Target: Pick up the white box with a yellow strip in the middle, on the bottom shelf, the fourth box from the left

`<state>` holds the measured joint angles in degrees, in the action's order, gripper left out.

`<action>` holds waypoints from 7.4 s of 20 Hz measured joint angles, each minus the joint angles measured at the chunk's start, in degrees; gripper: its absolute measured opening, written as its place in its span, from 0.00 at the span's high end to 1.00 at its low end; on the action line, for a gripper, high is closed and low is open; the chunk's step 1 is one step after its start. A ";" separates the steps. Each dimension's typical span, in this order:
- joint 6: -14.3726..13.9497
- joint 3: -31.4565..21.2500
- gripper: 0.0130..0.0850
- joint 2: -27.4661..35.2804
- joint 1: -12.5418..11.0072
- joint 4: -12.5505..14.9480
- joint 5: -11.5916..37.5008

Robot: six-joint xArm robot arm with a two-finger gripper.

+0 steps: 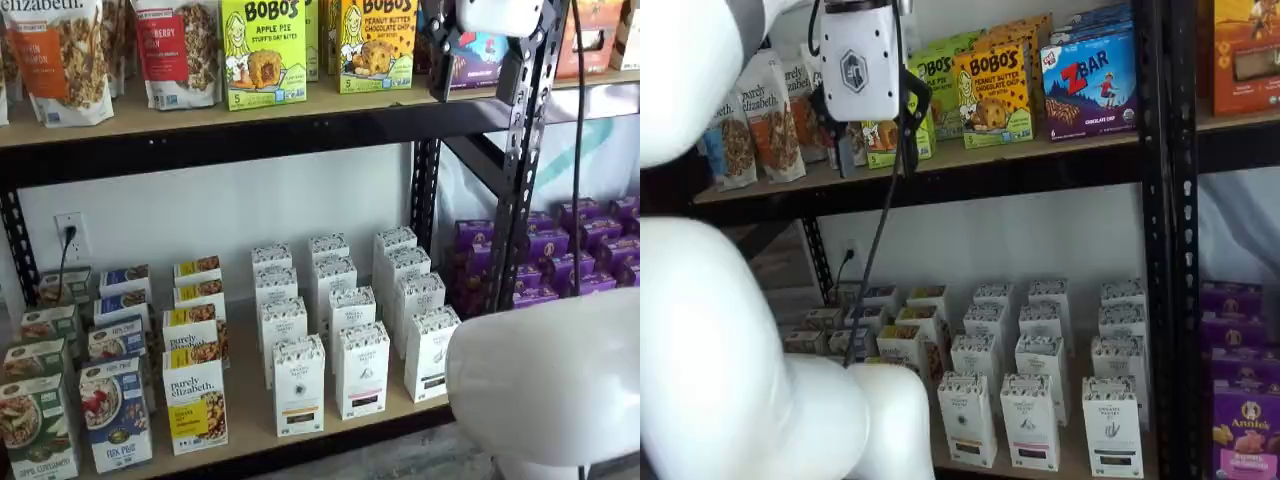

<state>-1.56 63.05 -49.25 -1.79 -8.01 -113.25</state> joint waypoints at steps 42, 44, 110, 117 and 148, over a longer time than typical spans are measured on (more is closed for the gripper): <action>-6.89 -17.18 0.00 6.28 9.81 6.58 28.33; -7.72 -18.72 0.00 6.31 10.71 6.32 30.80; -11.31 -20.32 0.00 59.13 17.00 5.12 88.89; -9.54 -18.42 0.00 64.05 17.50 2.76 91.22; -6.49 -3.11 0.00 82.81 16.89 0.30 94.04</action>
<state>-8.05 59.94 33.56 15.10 -7.71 -19.21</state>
